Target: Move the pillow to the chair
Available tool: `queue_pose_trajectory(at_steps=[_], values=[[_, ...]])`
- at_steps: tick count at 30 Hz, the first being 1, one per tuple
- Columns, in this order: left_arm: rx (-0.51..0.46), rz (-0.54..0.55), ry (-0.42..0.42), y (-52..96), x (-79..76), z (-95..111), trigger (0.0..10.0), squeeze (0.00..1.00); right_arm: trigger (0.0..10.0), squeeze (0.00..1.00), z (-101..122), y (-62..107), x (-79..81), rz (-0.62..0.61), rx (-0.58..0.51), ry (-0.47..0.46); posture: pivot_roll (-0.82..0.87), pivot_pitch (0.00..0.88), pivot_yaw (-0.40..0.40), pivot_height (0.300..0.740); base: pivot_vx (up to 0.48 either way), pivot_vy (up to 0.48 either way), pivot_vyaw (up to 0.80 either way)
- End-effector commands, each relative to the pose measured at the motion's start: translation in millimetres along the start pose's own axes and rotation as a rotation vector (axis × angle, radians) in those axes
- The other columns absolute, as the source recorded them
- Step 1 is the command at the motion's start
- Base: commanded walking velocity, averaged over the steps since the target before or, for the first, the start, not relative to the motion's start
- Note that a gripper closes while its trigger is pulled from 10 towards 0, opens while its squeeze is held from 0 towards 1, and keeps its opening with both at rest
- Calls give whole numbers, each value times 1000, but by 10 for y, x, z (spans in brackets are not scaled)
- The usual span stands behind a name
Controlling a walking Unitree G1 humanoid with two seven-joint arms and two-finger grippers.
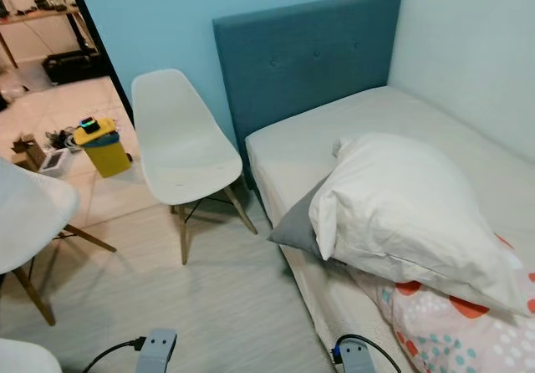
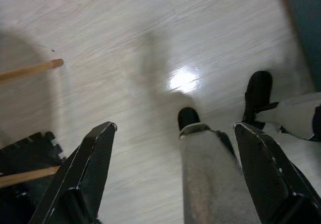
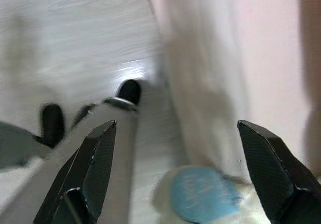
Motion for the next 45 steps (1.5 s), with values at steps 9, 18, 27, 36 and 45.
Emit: queue_pose_trajectory(at_steps=[9,18,27,36,45], values=[[8,54,86,29,43,-144,10000,0,10000,0,336,-15,11,51,-108,95,43,0,-22,740,0,0,0],[-291,122,66,30,391,769,10000,1000,10000,1000,1434,162,303,328,-517,-284,-6,0,46,740,0,0,0],[-547,136,86,184,539,1521,10000,1000,10000,1000,1885,400,276,468,-742,-322,-34,0,62,740,0,0,0],[-928,119,101,615,618,2373,10000,0,10000,0,2525,863,-234,407,-1051,-258,-35,0,71,740,0,0,0],[-1047,136,112,790,492,2207,10000,0,10000,0,2257,1016,228,456,-1095,-22,-27,0,59,740,0,0,0]])
Point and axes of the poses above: a point about 5 cm out from each wrist's last joint towards the gripper, its own y axis pointing back from the gripper into the wrist, its own z axis along the axis of the wrist's last joint, x = y × z, the point moved 3 cm from there along -y, pointing out of the wrist towards the gripper, and after that the axes turned 7 degrees about -y, right-handed, at the moved point
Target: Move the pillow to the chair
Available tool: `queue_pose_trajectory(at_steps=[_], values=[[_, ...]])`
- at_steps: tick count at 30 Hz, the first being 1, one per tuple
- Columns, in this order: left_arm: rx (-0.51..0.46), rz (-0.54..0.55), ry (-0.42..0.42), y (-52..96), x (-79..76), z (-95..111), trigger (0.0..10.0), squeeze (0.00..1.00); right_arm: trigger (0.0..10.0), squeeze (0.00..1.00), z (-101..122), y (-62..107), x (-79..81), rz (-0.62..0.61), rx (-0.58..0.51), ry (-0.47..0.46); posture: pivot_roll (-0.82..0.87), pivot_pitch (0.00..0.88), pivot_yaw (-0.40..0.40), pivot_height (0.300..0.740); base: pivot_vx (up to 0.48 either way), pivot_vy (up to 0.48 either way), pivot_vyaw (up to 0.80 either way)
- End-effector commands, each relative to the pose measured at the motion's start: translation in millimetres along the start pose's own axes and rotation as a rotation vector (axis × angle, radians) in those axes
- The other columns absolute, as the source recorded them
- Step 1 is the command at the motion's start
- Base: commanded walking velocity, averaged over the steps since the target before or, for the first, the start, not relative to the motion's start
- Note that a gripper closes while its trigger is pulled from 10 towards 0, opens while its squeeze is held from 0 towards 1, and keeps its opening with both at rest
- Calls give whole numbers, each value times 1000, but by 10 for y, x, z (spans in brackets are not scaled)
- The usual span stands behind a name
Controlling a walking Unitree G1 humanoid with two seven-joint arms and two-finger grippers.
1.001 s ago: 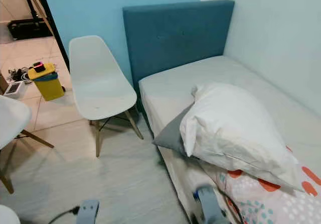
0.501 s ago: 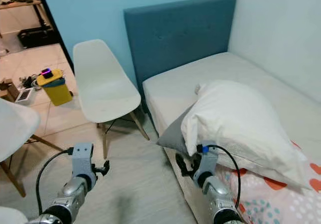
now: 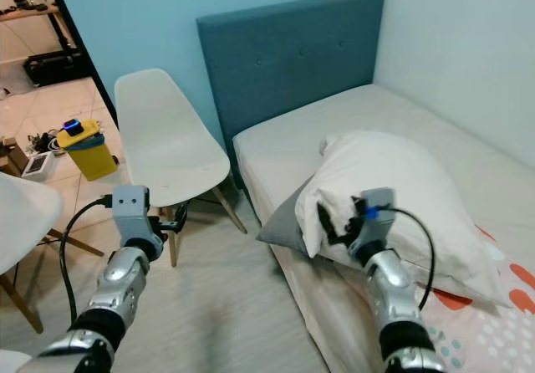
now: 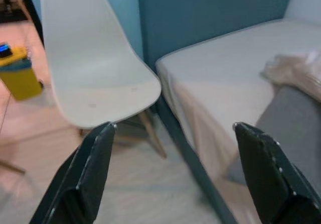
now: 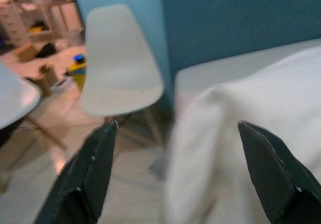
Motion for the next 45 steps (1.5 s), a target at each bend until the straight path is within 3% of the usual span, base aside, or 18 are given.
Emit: queue_pose_trajectory(at_steps=[1,3,8,9,14,16,19,23,24,25,26,28,31,33,37,38,41,45], values=[[-22,-9,3,164,-23,-7,10000,0,10000,0,28,55,181,46,-25,11,-21,0,56,740,0,0,0],[-49,-30,-31,345,-30,39,10000,0,10000,0,5,190,244,45,-26,-2,-5,0,51,740,0,0,0],[-87,-35,-72,517,34,186,10000,0,10000,0,25,340,302,44,-29,-11,5,0,45,740,0,0,0],[-113,-29,-109,584,104,307,10000,0,10000,0,44,403,342,52,-27,-2,18,0,39,740,0,0,0],[-120,-31,-126,662,129,414,10000,0,10000,0,68,462,382,58,-6,9,25,0,37,740,0,0,0],[-77,-35,-132,652,101,331,10000,0,10000,0,54,436,336,42,15,15,29,0,39,740,0,0,0],[-17,-28,-74,610,60,207,10000,0,10000,0,68,369,270,25,24,30,25,0,48,740,0,0,0],[3,-24,-60,600,50,179,10000,0,10000,0,78,352,255,20,25,27,25,0,48,740,0,0,0],[27,-27,-39,582,31,116,10000,0,10000,0,45,328,229,12,44,21,25,0,48,740,0,0,0],[126,-15,11,523,11,-161,10000,0,10000,0,-114,273,201,4,113,24,31,0,42,740,0,0,800],[126,-15,11,523,11,-161,10000,0,10000,0,-114,273,201,4,113,24,31,0,42,740,0,0,800],[276,-6,96,496,-74,-515,10000,0,10000,0,-303,211,215,11,199,31,31,0,44,740,0,0,800],[312,-34,108,491,-163,-596,10000,0,10000,0,-354,183,288,40,221,36,34,0,40,740,0,0,800],[349,-102,91,498,-327,-672,10000,0,10000,0,-468,154,410,80,272,50,29,0,43,740,0,0,800],[391,-140,83,548,-407,-776,10000,0,10000,0,-639,182,397,51,345,60,27,0,47,740,0,0,784],[443,-143,85,616,-408,-895,10000,0,10000,0,-796,250,318,-11,405,48,25,0,48,740,0,0,769],[533,-126,73,733,-369,-1073,10000,0,10000,0,-1000,385,225,-85,489,25,20,0,51,740,0,0,771],[719,-170,25,1059,-378,-1418,10000,0,10000,0,-1546,999,37,-275,768,-17,12,0,53,740,0,0,773]])
Point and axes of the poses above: a point about 5 cm out from each wrist's last joint towards the gripper, its own y axis pointing back from the gripper into the wrist, its own z axis along the axis of the wrist's last joint, x = y × z, the point moved 3 cm from there along -y, pointing out of the wrist towards the gripper, and after that the axes turned 7 degrees about -y, right-handed, at the moved point
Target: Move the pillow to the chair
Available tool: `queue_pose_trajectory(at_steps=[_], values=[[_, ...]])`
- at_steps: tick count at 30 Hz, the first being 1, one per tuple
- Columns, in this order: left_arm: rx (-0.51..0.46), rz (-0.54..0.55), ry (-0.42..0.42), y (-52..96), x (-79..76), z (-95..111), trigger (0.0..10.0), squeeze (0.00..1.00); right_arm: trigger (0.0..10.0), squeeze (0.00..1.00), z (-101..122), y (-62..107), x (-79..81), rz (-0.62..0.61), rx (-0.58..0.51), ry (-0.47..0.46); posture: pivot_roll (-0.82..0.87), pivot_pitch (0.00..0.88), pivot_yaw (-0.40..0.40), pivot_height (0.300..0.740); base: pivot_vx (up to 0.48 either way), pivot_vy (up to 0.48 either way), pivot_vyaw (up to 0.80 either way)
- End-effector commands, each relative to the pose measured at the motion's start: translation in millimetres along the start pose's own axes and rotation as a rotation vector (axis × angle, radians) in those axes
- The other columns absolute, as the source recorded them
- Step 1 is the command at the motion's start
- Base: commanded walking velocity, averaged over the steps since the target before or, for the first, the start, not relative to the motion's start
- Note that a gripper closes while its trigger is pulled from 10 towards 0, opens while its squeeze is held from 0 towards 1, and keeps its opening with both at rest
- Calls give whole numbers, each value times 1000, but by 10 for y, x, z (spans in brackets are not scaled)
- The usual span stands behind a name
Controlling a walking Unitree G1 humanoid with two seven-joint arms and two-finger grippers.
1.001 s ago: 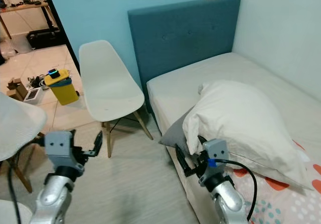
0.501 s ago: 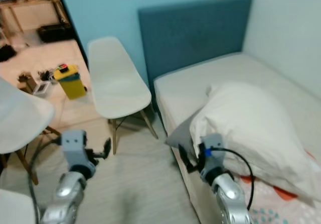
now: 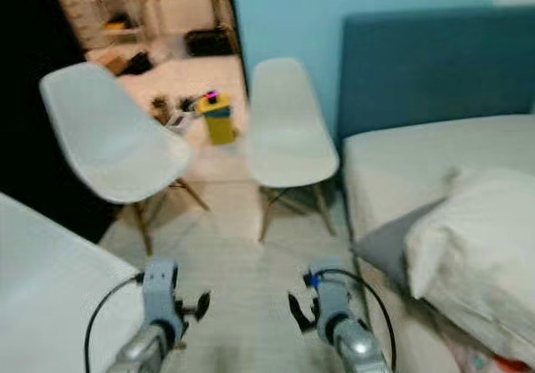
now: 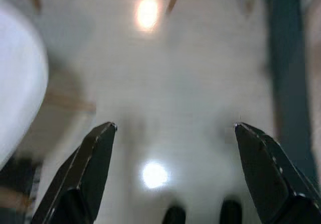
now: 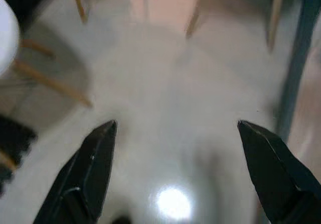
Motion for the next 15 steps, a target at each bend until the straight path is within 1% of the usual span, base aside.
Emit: queue_pose_trajectory(at_steps=[1,2,3,5,6,7,8,9,10,11,12,14,15], values=[[96,-7,-38,46,31,-229,10000,0,10000,0,-426,107,-97,-88,157,-15,12,0,53,740,0,0,788],[136,-19,-51,74,17,-328,10000,0,10000,0,-608,189,-170,-138,225,-9,19,0,52,740,0,0,0],[136,-19,-51,74,17,-328,10000,0,10000,0,-608,189,-170,-138,225,-9,19,0,52,740,0,0,0],[197,-43,-73,132,-4,-490,10000,0,10000,0,-922,364,-287,-213,350,-4,18,0,53,740,0,0,0],[197,-43,-73,132,-4,-490,10000,0,10000,0,-922,364,-287,-213,350,-4,18,0,53,740,0,0,0],[215,-51,-78,151,-8,-538,10000,0,10000,0,-1015,422,-318,-234,387,-4,18,0,53,740,0,0,0],[215,-51,-78,151,-8,-538,10000,0,10000,0,-1015,422,-318,-234,387,-4,18,0,53,740,0,0,0],[236,-51,-75,176,3,-597,10000,0,10000,0,-1116,491,-342,-245,421,-14,13,0,57,740,240,0,0],[236,-51,-75,176,3,-597,10000,0,10000,0,-1116,491,-342,-245,421,-14,13,0,57,740,240,0,0],[253,-46,-69,200,19,-646,10000,0,10000,0,-1178,537,-355,-254,436,-37,10,0,58,740,262,0,0],[252,-41,-52,206,31,-655,10000,0,10000,0,-1190,552,-370,-265,428,-67,7,0,60,740,304,0,0],[239,-40,-31,194,34,-629,10000,0,10000,0,-1133,530,-405,-287,386,-127,7,0,62,740,309,0,0],[239,-40,-31,194,34,-629,10000,0,10000,0,-1133,530,-405,-287,386,-127,7,0,62,740,311,0,0]])
Point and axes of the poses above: a point about 5 cm out from each wrist's last joint towards the gripper, its own y axis pointing back from the gripper into the wrist, its own z axis along the axis of the wrist's last joint, x = y × z, the point moved 3 cm from there along -y, pointing out of the wrist towards the gripper, and after that the axes turned 7 degrees about -y, right-handed, at the moved point
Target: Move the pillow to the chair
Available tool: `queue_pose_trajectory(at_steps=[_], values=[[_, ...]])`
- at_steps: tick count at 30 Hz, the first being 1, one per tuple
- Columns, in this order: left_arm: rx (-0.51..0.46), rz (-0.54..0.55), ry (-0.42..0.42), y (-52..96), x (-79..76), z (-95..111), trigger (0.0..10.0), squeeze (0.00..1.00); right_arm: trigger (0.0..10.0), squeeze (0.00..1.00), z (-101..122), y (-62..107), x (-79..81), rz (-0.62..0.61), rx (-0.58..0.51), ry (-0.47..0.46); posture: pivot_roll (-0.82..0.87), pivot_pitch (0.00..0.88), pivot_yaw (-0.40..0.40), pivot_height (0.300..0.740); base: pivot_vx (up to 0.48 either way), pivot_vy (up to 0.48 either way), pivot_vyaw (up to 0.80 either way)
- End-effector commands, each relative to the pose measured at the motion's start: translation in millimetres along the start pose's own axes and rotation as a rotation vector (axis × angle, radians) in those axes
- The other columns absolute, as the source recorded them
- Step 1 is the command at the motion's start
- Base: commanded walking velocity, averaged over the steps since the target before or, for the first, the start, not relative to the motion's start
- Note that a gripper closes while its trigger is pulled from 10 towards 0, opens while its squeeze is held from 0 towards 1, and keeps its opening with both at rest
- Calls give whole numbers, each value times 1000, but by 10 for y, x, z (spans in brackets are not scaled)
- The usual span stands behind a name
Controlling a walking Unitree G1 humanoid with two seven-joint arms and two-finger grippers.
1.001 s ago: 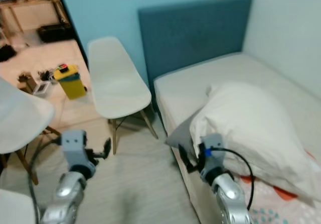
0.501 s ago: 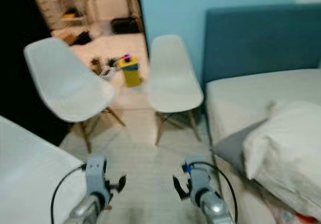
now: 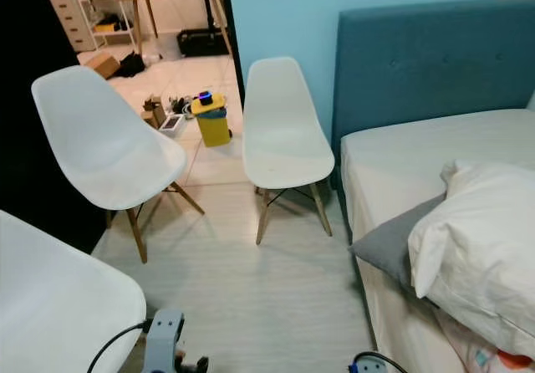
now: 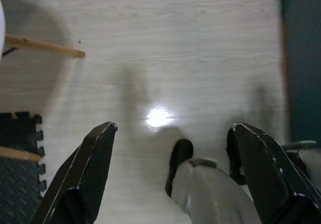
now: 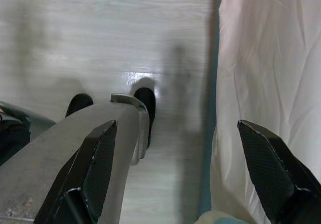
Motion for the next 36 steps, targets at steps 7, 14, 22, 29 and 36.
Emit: queue_pose_trajectory(at_steps=[7,14,22,29,36], values=[[-35,-7,6,-35,7,152,10000,0,10000,0,871,-33,156,93,-278,-171,-9,0,76,740,336,0,-429],[-90,-37,12,-68,-59,325,10000,0,10000,0,2107,408,553,576,-726,-321,-24,0,84,740,340,0,-800],[-128,-52,13,-89,-107,455,10000,0,10000,0,2544,853,632,817,-919,-292,-30,0,85,740,343,0,-800],[-191,-85,-13,-108,-183,652,10000,0,10000,0,2989,1379,212,864,-1205,-466,-39,0,96,740,349,0,-800],[-275,-77,-11,-107,-153,898,10000,0,10000,0,3134,1624,-542,513,-1314,-449,-66,0,111,740,149,0,-800]])
Point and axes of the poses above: a point about 5 cm out from each wrist's last joint towards the gripper, its own y axis pointing back from the gripper into the wrist, its own z axis along the axis of the wrist's last joint, x = y × z, the point moved 3 cm from there along -y, pointing out of the wrist towards the gripper, and after that the axes turned 7 degrees about -y, right-handed, at the moved point
